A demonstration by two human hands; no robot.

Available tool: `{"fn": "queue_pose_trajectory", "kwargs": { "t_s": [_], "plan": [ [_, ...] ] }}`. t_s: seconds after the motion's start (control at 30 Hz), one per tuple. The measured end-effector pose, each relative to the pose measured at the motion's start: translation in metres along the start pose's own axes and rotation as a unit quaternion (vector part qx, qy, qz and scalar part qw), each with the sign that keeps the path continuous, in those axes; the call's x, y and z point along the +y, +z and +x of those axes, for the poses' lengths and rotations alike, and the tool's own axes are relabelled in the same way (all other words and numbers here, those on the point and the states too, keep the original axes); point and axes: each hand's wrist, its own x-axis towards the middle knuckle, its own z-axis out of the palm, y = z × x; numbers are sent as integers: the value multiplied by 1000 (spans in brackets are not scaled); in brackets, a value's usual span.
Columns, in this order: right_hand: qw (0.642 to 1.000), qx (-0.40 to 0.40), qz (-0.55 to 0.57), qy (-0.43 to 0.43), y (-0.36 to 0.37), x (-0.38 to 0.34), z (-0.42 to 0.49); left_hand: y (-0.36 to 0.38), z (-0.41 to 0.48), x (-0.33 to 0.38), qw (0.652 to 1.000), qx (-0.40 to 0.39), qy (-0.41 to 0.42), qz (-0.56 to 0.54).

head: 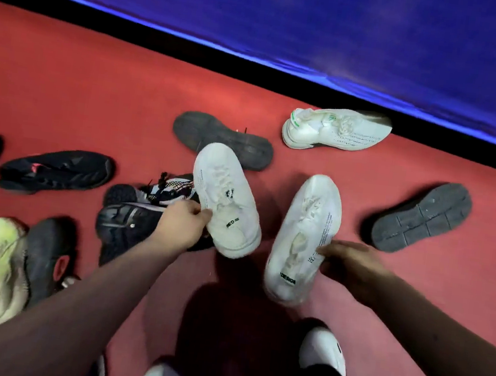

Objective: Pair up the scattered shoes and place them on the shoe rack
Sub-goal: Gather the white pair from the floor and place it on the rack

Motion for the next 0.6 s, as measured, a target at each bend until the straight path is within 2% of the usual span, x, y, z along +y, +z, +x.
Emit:
{"fn": "queue_pose_trajectory", "kwargs": {
  "t_s": [0.13, 0.37, 0.6],
  "plan": [
    [1000, 4, -14, 23, -14, -8, -99, -27, -97, 22, 1000, -22, 4, 9],
    [999, 2, -26, 31, -45, -57, -324, -120, -289, 137, 993, -73, 57, 69],
    [999, 33, 17, -34, -89, -91, -521, -187, -430, 238, 986, -85, 133, 49]
  ]
}}
